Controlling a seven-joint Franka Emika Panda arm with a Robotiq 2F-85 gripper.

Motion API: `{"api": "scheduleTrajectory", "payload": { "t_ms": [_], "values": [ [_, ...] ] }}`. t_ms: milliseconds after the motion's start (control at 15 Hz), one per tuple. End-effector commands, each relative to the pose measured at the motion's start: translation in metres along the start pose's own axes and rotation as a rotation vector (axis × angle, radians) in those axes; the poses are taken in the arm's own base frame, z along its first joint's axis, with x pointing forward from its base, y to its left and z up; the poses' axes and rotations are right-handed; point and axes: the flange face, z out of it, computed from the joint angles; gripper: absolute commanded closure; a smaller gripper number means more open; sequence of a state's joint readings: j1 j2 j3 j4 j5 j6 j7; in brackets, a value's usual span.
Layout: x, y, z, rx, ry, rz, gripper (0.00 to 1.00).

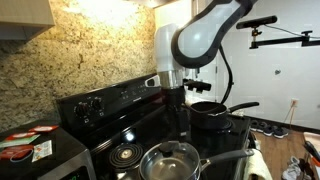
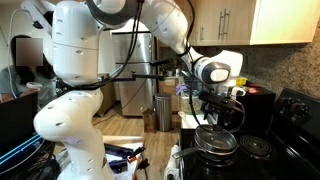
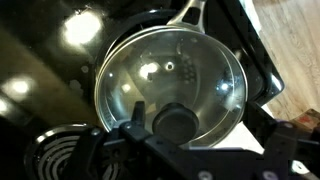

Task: Transfer the lid from the pan to the pot

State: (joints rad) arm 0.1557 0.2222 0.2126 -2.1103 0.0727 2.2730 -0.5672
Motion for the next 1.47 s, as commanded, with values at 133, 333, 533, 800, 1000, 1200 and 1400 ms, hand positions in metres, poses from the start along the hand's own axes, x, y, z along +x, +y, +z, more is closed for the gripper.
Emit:
{"api": "scheduleTrajectory", "payload": {
  "t_ms": [133,333,533,800,1000,1200,1400],
  "values": [
    [0.032,0.001,0.027,-0.04,-0.063,-0.174,0.0],
    [0.045,-0.001,0.039,-0.036,-0.054,-0.244,0.0],
    [0.055,-0.004,0.049,-0.027,-0.058,-0.299,0.0],
    [0.061,-0.003,0.056,-0.022,-0.067,-0.332,0.33],
    [0.062,-0.001,0.059,-0.021,-0.078,-0.339,0.53],
    [0.062,0.0,0.06,-0.022,-0.076,-0.339,0.69],
    [0.062,0.001,0.062,-0.013,-0.078,-0.336,0.2]
  ]
}}
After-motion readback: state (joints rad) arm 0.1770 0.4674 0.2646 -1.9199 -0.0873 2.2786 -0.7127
